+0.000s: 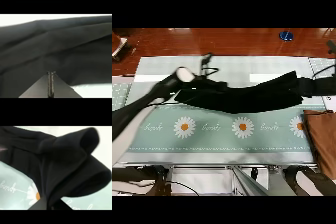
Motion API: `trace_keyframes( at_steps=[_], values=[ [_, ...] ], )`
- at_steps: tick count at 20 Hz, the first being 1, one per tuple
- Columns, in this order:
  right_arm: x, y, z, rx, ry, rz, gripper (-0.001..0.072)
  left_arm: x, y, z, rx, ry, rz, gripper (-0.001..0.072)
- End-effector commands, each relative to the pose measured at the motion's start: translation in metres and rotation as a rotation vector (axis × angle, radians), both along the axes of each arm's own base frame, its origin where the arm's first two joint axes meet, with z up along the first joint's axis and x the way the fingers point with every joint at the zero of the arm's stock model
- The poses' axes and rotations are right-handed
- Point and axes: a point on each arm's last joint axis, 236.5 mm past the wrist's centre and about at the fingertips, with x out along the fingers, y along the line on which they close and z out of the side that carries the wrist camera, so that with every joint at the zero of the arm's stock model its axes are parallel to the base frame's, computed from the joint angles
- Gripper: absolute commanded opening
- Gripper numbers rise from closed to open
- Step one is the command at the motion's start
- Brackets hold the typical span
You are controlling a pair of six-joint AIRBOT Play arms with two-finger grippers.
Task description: Fold the shirts.
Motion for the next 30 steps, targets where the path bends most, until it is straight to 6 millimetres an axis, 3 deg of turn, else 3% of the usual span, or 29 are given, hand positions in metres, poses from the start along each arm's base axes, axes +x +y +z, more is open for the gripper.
trace_keyframes(
  at_steps=[1, 4, 7, 9, 11, 13, 14, 17, 18, 20, 22, 25, 27, 30],
  values=[
    [-0.032, 0.010, 0.032, 0.011, -0.088, -0.021, 0.0025, -0.038, -0.082, -0.030, -0.002, 0.139, -0.118, 0.0015],
    [-0.041, 0.022, 0.050, 0.055, -0.138, -0.009, 0.0026, -0.089, -0.134, -0.044, 0.012, 0.204, -0.244, 0.0015],
    [-0.041, 0.022, 0.051, 0.059, -0.140, -0.011, 0.0026, -0.134, -0.166, -0.053, 0.025, 0.211, -0.347, 0.0016],
    [-0.040, 0.021, 0.051, 0.054, -0.139, -0.015, 0.0026, -0.138, -0.168, -0.048, 0.023, 0.208, -0.364, 0.0016],
    [-0.040, 0.021, 0.051, 0.057, -0.138, -0.020, 0.0026, -0.116, -0.154, -0.036, 0.015, 0.214, -0.345, 0.0016],
    [-0.039, 0.021, 0.051, 0.065, -0.132, -0.025, 0.0026, -0.076, -0.115, -0.022, 0.025, 0.220, -0.295, 0.0016],
    [-0.037, 0.023, 0.049, 0.076, -0.119, -0.024, 0.0025, -0.051, -0.085, -0.015, 0.055, 0.207, -0.263, 0.0016],
    [-0.029, 0.050, 0.036, 0.117, -0.069, 0.042, 0.0026, 0.015, 0.032, 0.015, 0.159, 0.164, -0.118, 0.0016],
    [-0.022, 0.066, 0.033, 0.144, -0.063, 0.073, 0.0026, 0.031, 0.073, 0.034, 0.164, 0.141, -0.042, 0.0016],
    [0.000, 0.099, 0.026, 0.163, -0.062, 0.129, 0.0026, 0.043, 0.144, 0.073, 0.152, 0.065, 0.101, 0.0016],
    [0.027, 0.141, 0.019, 0.174, -0.061, 0.195, 0.0026, 0.031, 0.197, 0.108, 0.138, -0.043, 0.218, 0.0016],
    [0.063, 0.205, -0.004, 0.179, -0.022, 0.296, 0.0026, -0.014, 0.247, 0.133, 0.116, -0.171, 0.386, 0.0016],
    [0.081, 0.244, -0.027, 0.177, 0.017, 0.346, 0.0026, -0.051, 0.260, 0.129, 0.108, -0.220, 0.443, 0.0016],
    [0.098, 0.289, -0.066, 0.171, 0.071, 0.394, 0.0026, -0.098, 0.258, 0.102, 0.098, -0.214, 0.448, 0.0016]
  ],
)
